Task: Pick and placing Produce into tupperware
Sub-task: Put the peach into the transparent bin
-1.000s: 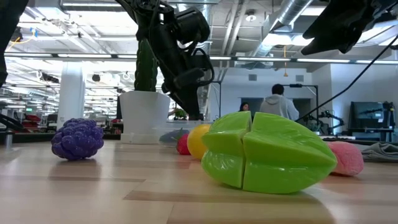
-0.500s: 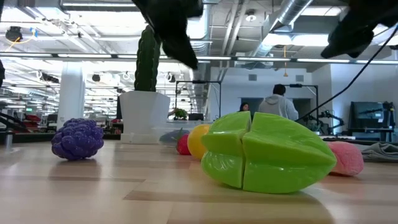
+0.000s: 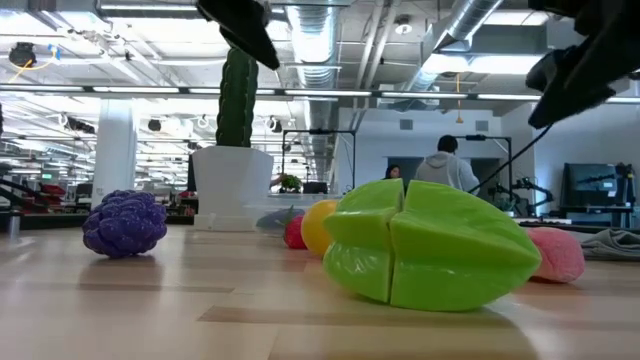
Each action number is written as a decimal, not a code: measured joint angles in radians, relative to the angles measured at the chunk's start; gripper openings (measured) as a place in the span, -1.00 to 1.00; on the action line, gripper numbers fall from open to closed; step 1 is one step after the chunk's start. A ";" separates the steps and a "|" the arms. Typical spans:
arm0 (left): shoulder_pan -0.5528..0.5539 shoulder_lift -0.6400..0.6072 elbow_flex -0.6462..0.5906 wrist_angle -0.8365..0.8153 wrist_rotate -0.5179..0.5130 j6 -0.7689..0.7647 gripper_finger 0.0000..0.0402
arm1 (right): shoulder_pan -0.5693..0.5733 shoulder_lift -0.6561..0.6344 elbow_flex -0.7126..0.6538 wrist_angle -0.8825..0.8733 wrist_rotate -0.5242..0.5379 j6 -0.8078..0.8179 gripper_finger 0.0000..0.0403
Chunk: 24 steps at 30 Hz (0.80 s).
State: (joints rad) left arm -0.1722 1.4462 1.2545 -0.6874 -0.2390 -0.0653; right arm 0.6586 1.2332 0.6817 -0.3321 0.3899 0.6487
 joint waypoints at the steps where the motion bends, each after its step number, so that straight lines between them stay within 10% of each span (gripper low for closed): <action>1: -0.014 -0.002 0.000 -0.011 -0.012 -0.010 -0.10 | 0.003 0.019 0.001 0.013 -0.002 0.000 0.29; 24: -0.249 -0.165 0.000 -0.238 -0.274 -0.299 -0.10 | 0.048 0.386 0.010 0.401 -0.050 0.033 0.29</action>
State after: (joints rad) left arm -0.4216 1.2814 1.2541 -0.9249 -0.5126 -0.3639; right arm 0.7068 1.6189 0.6918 0.0690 0.3402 0.6820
